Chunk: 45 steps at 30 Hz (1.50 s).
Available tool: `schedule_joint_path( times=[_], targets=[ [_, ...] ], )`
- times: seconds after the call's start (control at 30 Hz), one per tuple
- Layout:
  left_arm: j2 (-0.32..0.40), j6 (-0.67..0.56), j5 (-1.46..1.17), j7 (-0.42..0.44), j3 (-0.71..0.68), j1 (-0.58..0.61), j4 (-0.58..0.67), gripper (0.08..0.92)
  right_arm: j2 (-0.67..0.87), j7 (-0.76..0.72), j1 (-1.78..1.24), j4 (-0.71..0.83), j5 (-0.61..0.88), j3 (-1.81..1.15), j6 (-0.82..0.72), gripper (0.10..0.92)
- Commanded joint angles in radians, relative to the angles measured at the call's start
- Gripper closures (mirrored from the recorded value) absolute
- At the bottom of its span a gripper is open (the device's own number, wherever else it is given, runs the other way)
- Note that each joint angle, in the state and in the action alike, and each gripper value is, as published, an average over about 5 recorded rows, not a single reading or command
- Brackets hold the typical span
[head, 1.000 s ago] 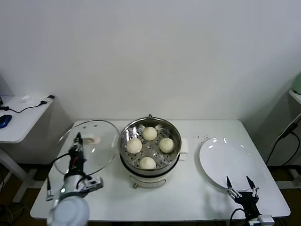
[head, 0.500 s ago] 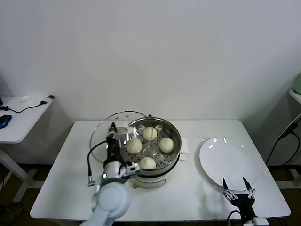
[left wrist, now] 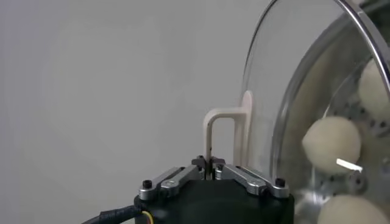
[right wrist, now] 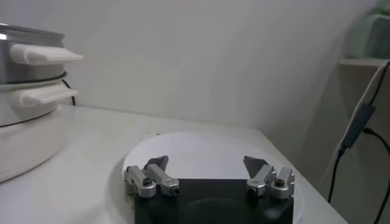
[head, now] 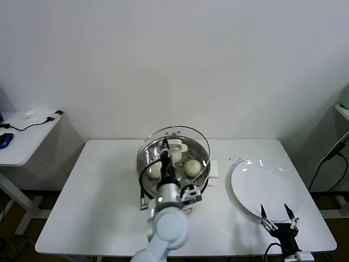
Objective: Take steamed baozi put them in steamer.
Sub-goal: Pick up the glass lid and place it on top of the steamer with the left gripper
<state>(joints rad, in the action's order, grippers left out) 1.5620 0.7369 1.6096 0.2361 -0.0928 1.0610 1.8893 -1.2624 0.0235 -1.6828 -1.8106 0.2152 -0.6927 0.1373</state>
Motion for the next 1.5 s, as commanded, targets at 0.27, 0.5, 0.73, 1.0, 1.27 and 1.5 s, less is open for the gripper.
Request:
schedule_joint_path(
  times=[0.27, 0.5, 0.73, 1.0, 1.27, 1.5],
  targets=[
    [0.094, -0.015, 0.168, 0.027, -0.013, 0.034, -0.095, 0.857, -0.012, 0.004, 0.005, 0.017, 0.004, 0.003, 0.020, 0.203],
    [0.088, -0.026, 0.192, 0.033, -0.004, 0.056, -0.087, 0.857, -0.013, 0.005, 0.004, 0.024, 0.002, 0.006, 0.028, 0.203],
    [0.096, -0.031, 0.203, 0.031, -0.007, 0.059, -0.090, 0.857, -0.012, 0.004, 0.008, 0.025, 0.001, 0.006, 0.029, 0.203],
    [0.096, -0.040, 0.213, 0.012, 0.010, 0.064, -0.110, 0.857, -0.015, 0.000, 0.009, 0.025, 0.000, 0.015, 0.034, 0.203],
    [0.095, -0.039, 0.207, 0.002, 0.020, 0.061, -0.123, 0.857, -0.015, -0.010, 0.006, 0.025, -0.002, 0.019, 0.042, 0.203],
    [0.093, -0.037, 0.184, 0.000, 0.018, 0.055, -0.126, 0.857, -0.013, -0.021, 0.003, 0.024, -0.004, 0.020, 0.045, 0.203]
  ],
)
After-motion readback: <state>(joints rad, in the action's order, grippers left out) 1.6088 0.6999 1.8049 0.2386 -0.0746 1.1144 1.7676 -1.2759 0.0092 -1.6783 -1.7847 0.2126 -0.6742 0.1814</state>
